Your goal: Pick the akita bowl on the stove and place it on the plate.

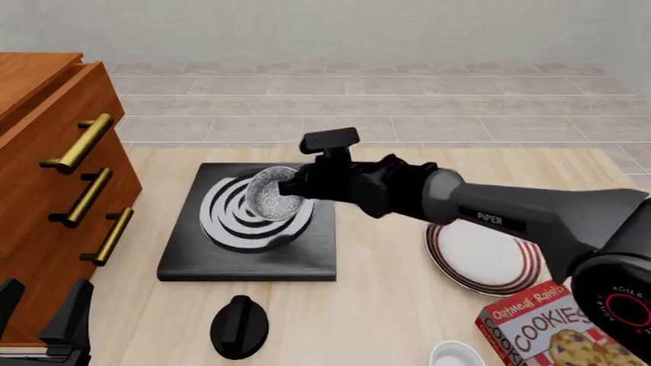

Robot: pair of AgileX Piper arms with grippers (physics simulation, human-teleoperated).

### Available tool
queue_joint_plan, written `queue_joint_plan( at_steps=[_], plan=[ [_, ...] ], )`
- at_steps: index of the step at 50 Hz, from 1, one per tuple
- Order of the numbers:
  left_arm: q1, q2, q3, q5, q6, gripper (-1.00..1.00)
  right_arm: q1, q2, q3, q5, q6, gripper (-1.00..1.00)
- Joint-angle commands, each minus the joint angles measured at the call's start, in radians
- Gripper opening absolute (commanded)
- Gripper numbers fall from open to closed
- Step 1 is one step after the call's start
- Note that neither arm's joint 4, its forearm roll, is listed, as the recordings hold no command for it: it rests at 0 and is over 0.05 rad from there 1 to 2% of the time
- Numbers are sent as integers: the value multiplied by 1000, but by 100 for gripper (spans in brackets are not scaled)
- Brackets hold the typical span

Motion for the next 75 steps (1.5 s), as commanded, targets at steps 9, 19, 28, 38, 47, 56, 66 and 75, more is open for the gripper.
queue_joint_plan(
  at_steps=[9, 19, 28, 38, 47, 56, 66, 75],
  plan=[
    [0, 0, 0, 0, 0, 100, -25, -129, 119, -43, 19, -100],
    [0, 0, 0, 0, 0, 100, -51, -168, 191, -85, 31, -100],
    [0, 0, 0, 0, 0, 100, -81, -200, 241, -109, 39, -100],
    [0, 0, 0, 0, 0, 100, -120, -221, 269, -121, 37, -100],
    [0, 0, 0, 0, 0, 100, -161, -237, 292, -130, 32, -100],
    [0, 0, 0, 0, 0, 100, -193, -251, 323, -150, 39, -100],
    [0, 0, 0, 0, 0, 100, -229, -262, 345, -157, 42, -100],
    [0, 0, 0, 0, 0, 100, -264, -264, 367, -174, 45, -100]
  ],
)
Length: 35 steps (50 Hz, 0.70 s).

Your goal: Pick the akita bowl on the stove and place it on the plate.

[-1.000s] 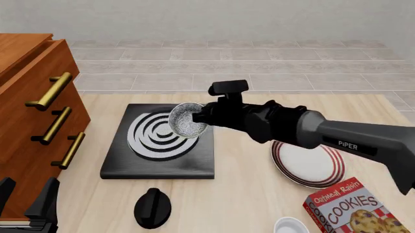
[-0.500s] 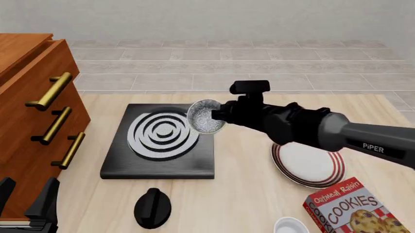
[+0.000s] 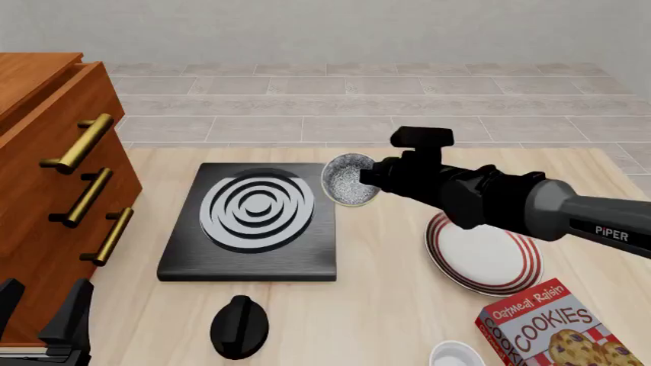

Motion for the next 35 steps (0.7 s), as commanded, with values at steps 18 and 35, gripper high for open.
queue_joint_plan(
  at_steps=[18, 35],
  plan=[
    [0, 0, 0, 0, 0, 100, -97, -33, 86, -71, 24, -100],
    [0, 0, 0, 0, 0, 100, -161, -56, 124, -85, 21, -100]
  ],
)
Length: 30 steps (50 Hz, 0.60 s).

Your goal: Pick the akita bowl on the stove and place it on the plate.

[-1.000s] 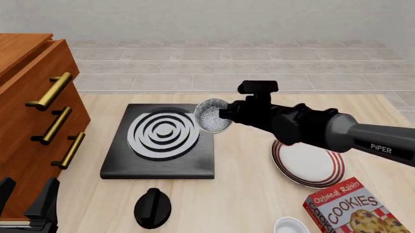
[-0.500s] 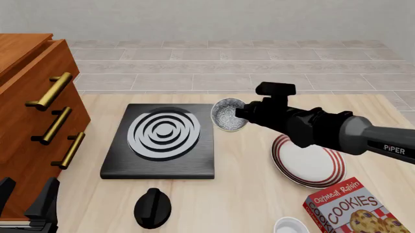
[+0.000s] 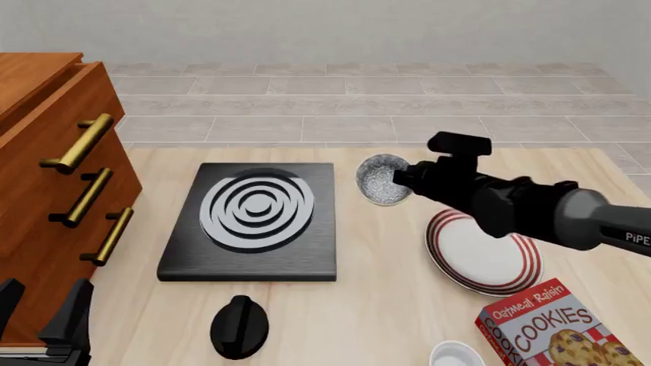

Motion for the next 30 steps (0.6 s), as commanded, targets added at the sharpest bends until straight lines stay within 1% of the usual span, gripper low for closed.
queue_joint_plan(
  at_steps=[1, 9, 30],
  plan=[
    [0, 0, 0, 0, 0, 100, -41, -17, 20, -12, 3, -100],
    [0, 0, 0, 0, 0, 100, -65, -14, 35, -21, 1, -100],
    [0, 0, 0, 0, 0, 100, -151, -20, 121, -90, 9, -100]
  ],
)
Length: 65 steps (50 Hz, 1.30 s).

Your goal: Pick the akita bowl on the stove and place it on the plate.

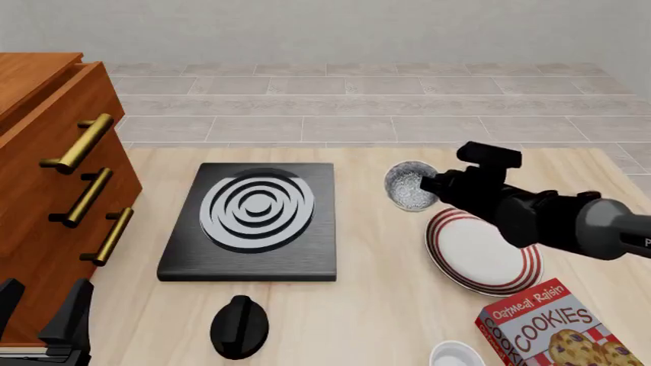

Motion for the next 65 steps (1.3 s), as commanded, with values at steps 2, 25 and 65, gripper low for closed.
queue_joint_plan(
  at_steps=[2, 25, 65],
  plan=[
    [0, 0, 0, 0, 0, 100, -49, -10, 38, -38, 9, -100],
    [0, 0, 0, 0, 0, 100, -135, 3, 105, -116, 12, -100],
    [0, 0, 0, 0, 0, 100, -248, 30, 206, -201, -10, -100]
  ],
)
